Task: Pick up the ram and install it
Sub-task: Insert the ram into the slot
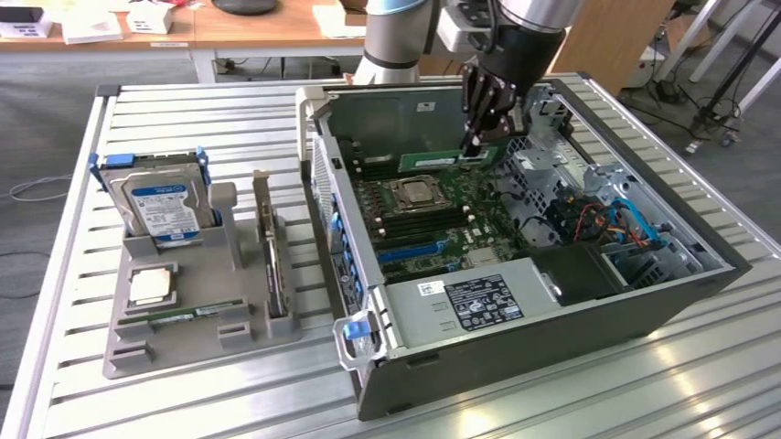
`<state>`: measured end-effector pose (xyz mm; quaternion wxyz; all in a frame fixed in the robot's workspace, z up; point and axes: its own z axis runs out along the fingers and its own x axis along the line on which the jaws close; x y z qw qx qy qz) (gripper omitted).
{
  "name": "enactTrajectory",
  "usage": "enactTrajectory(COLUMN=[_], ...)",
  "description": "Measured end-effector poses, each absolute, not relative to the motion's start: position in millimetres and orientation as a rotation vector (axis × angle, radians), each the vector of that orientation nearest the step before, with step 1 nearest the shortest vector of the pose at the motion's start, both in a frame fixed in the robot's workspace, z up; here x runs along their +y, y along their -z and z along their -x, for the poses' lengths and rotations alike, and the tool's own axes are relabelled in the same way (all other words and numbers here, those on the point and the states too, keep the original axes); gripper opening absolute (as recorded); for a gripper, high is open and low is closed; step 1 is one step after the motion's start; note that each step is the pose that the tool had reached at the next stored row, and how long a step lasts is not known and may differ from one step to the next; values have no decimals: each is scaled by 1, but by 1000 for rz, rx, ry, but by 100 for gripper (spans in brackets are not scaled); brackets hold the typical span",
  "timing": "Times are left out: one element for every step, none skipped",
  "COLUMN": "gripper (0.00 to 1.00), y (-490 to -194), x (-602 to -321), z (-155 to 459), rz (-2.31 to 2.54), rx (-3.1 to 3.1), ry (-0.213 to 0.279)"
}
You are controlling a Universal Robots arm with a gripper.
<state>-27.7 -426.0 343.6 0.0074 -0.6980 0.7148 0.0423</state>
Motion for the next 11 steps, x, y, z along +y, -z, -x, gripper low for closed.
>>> enactTrajectory(gripper=[12,12,12,12,12,12,12,12,12,12,12], y=[-342,-340,-338,-336,-335,-333,-331,-329,-328,-326,-325], x=[-426,-426,-426,-426,-426,-426,-426,-426,-426,-426,-426], z=[28,28,28,28,28,28,28,28,28,28,28], rz=[2182,2182,2182,2182,2182,2182,2182,2183,2182,2182,2182], rx=[2235,2235,2235,2235,2235,2235,2235,2235,2235,2235,2235], ry=[-132,-132,-132,-132,-132,-132,-132,-132,-132,-133,-133])
